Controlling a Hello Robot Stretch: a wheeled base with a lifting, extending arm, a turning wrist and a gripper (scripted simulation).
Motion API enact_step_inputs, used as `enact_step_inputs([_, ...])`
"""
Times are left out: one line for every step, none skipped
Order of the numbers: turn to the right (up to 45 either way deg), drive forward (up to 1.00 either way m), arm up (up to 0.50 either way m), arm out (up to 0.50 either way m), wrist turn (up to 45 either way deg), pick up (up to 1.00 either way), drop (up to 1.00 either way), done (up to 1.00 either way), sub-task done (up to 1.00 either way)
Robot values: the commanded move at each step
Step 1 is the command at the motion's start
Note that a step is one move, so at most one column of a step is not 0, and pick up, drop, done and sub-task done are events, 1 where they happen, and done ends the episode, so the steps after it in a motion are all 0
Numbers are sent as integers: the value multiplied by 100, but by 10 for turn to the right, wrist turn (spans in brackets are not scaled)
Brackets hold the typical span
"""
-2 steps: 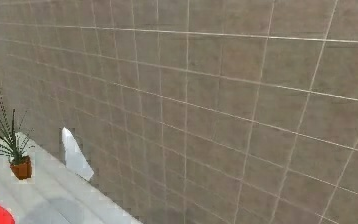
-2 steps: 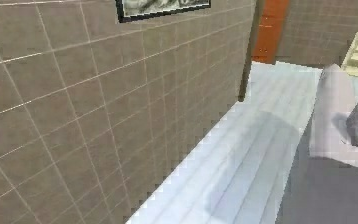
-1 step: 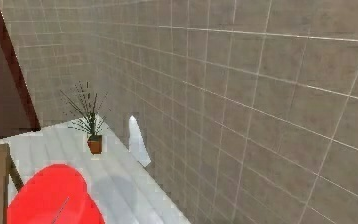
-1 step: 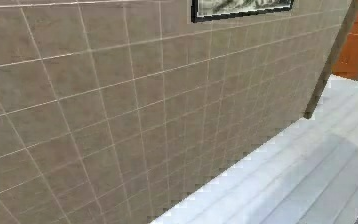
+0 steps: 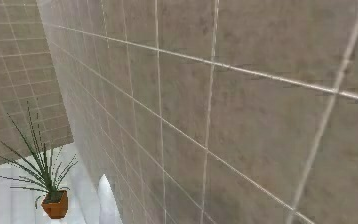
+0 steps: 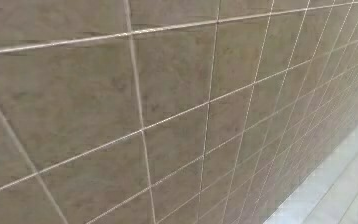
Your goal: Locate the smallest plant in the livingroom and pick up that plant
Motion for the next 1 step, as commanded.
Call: enact_step_inputs([-90,0,0,0,0,0,0,0,0])
